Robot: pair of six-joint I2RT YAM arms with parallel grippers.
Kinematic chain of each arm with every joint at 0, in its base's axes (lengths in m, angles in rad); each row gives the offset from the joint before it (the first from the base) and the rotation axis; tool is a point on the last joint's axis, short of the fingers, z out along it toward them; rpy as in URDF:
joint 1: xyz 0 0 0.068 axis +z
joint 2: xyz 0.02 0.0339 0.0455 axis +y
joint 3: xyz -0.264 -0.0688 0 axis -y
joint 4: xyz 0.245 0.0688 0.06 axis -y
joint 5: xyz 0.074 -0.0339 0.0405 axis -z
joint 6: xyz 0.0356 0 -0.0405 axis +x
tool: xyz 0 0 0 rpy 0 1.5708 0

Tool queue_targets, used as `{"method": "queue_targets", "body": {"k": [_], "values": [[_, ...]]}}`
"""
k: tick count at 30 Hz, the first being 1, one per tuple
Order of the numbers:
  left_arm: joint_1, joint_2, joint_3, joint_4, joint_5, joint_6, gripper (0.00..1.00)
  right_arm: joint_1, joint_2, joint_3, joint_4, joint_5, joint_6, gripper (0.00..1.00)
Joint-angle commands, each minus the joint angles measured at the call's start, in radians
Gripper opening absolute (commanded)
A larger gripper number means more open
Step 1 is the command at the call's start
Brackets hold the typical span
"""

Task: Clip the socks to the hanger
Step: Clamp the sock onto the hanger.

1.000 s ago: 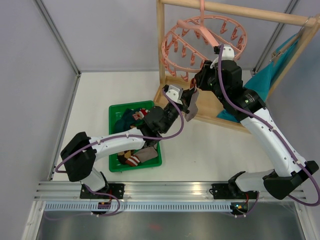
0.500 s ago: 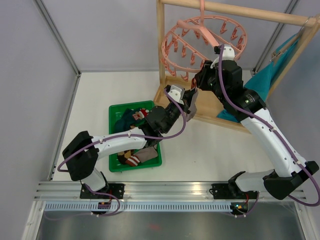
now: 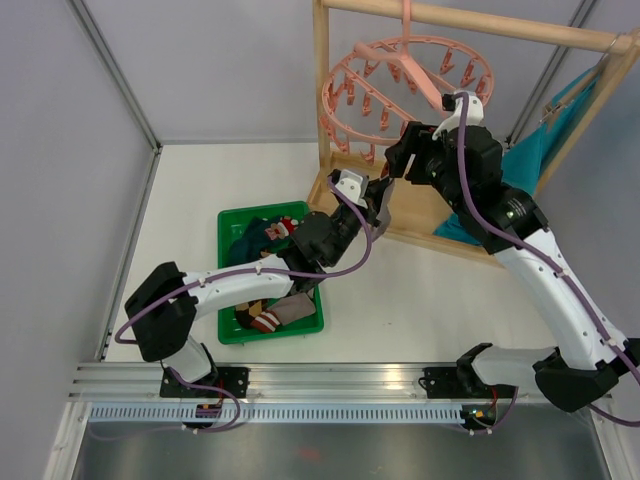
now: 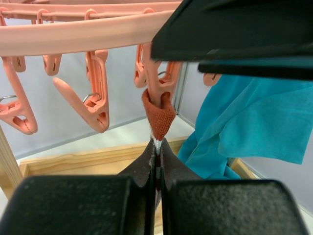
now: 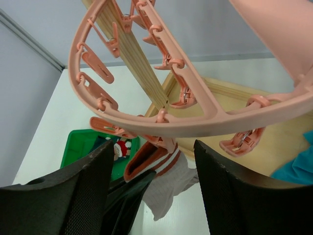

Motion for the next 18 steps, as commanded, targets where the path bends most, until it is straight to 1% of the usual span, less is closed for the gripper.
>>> {"method": "queue_targets", "body": {"k": [1,5,6,10,12,14,18], "values": [[0.016,-0.049,0.034,-0.009,-0.025,-0.050,0.02,0.007,-0.054,-0.009,0.017,-0.043,0.007,0.73],[0.048,-0.082,0.034,-0.058,-0.028,-0.066,0.02,0.005,-0.097,-0.029,0.014,-0.063,0.007,0.74],[0.058,-0.095,0.039,-0.096,-0.028,-0.075,0.02,0.007,-0.112,-0.030,0.012,-0.067,0.007,0.74],[0.127,-0.136,0.052,-0.182,-0.022,-0.132,0.02,0.007,-0.146,-0.047,0.004,-0.067,0.000,0.74],[0.169,-0.147,0.071,-0.227,-0.007,-0.159,0.02,0.005,-0.164,-0.055,0.000,-0.063,-0.005,0.74],[0.196,-0.155,0.103,-0.306,0.001,-0.196,0.02,0.005,-0.175,-0.059,-0.003,-0.067,-0.011,0.75],[0.249,-0.159,0.147,-0.394,0.024,-0.219,0.02,0.007,-0.206,-0.073,-0.006,-0.062,-0.016,0.75]]}}
